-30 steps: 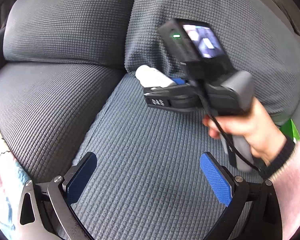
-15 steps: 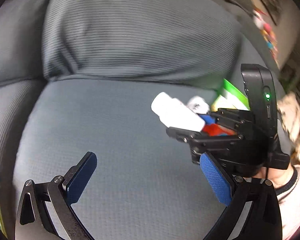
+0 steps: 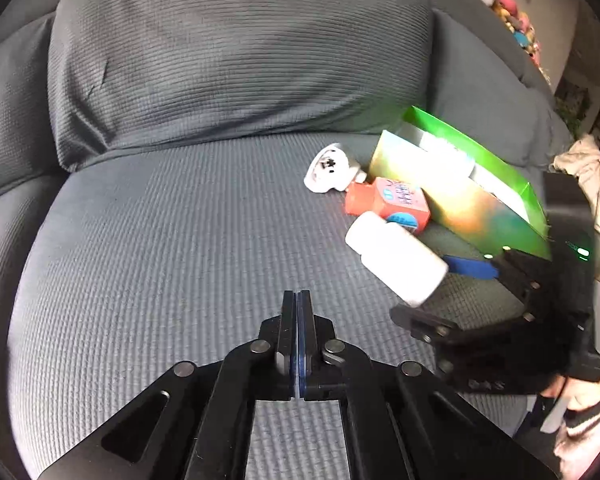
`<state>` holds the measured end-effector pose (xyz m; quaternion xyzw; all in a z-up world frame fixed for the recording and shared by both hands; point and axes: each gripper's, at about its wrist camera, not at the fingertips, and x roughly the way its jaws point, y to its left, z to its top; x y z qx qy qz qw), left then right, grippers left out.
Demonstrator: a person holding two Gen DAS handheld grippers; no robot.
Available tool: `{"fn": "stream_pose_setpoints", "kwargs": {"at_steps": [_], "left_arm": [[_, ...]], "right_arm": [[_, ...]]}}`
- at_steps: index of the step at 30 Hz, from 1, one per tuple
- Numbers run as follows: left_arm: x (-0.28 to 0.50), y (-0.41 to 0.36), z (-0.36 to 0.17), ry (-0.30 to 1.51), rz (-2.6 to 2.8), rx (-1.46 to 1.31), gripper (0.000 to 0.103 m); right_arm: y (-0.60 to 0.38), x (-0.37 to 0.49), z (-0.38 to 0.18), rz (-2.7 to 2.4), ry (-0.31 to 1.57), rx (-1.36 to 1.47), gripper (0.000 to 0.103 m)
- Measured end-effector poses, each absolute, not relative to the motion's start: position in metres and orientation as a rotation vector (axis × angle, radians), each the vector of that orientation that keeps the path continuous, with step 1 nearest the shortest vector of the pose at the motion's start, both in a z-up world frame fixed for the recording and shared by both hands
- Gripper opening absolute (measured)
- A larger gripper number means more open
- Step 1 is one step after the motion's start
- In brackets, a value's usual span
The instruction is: Organize rigid objects
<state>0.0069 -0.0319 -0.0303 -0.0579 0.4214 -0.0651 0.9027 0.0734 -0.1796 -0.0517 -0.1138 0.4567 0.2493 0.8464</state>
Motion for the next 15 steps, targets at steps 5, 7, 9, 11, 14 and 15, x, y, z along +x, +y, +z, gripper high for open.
{"fn": "stream_pose_setpoints", "kwargs": {"at_steps": [5, 7, 9, 11, 14, 15], "left_arm": [[0.013, -0.056, -0.029, 0.883, -0.14, -0.102, 0.103], [0.015, -0.061, -0.026, 0.862, -0.15, -0.098, 0.103], [0.017, -0.067, -0.025, 0.859, -0.135, -0.07, 0.103], [0.022, -0.072, -0.027, 0.864, -0.136, -0.059, 0.103], [0.031, -0.079, -0.031, 0.874, -0.131, -0.047, 0.103], [0.031, -0.081, -0.031, 0.876, -0.13, -0.047, 0.103]], "right_arm": [[-0.208, 0.066, -0.043, 0.51, 0.925, -0.165, 0.086], [-0.215, 0.064, -0.043, 0.504, 0.926, -0.139, 0.086], [-0.223, 0.062, -0.044, 0.497, 0.926, -0.122, 0.086], [-0.231, 0.06, -0.042, 0.499, 0.921, -0.108, 0.086], [-0.233, 0.061, -0.041, 0.507, 0.911, -0.092, 0.086], [-0.235, 0.06, -0.041, 0.507, 0.908, -0.091, 0.086]]}}
